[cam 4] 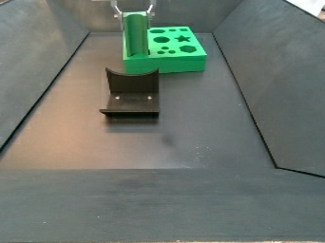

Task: Pick up the arch object. Move up. Place the arch object on the fixture. Regrasp the arch object. Move to above the board. Insert the arch object.
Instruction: Insert the arch object.

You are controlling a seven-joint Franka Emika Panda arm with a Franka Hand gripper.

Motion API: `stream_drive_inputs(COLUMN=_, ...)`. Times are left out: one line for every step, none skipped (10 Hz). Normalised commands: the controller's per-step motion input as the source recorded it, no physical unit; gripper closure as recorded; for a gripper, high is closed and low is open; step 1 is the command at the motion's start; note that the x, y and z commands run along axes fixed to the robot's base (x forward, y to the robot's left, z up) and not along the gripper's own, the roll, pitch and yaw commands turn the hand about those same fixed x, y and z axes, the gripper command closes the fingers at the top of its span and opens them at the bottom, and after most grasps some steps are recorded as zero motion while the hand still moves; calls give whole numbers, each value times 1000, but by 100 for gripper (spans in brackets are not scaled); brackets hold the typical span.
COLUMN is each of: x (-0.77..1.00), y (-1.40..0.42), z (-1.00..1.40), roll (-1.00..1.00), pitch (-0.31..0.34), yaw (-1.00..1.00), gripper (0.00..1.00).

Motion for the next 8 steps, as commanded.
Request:
stream_drive_inputs(x=-163, y=-89, z=-63, roll=-113, pitch=-71, yaw=-29, gripper=100)
stream_drive_inputs(x=-49, y=-26, z=-163, roll=-101, pitch=-64, yaw=0, gripper=100)
stream_drive_inputs(x=-91, y=0, z=-240, roll=-17, pitch=-51, yaw=0, gripper=100)
stream_drive_inputs(x=-14, y=26, z=-331, roll=-19, pitch=-51, yaw=0, gripper=100)
stream_drive_inputs(x=0, y=0, z=-449, roll=0, pitch=-19, yaw=0, gripper=100)
stream_drive_inputs(x=157, y=0, z=-640, roll=19, pitch=-19, yaw=34, gripper=100)
stream_drive_inputs(x=366, y=0, z=-777, roll=111, pitch=0, yaw=91, gripper=100)
stream_drive_inputs(x=303, y=0, z=-586, roll=71, pitch=0, yaw=69, gripper=100)
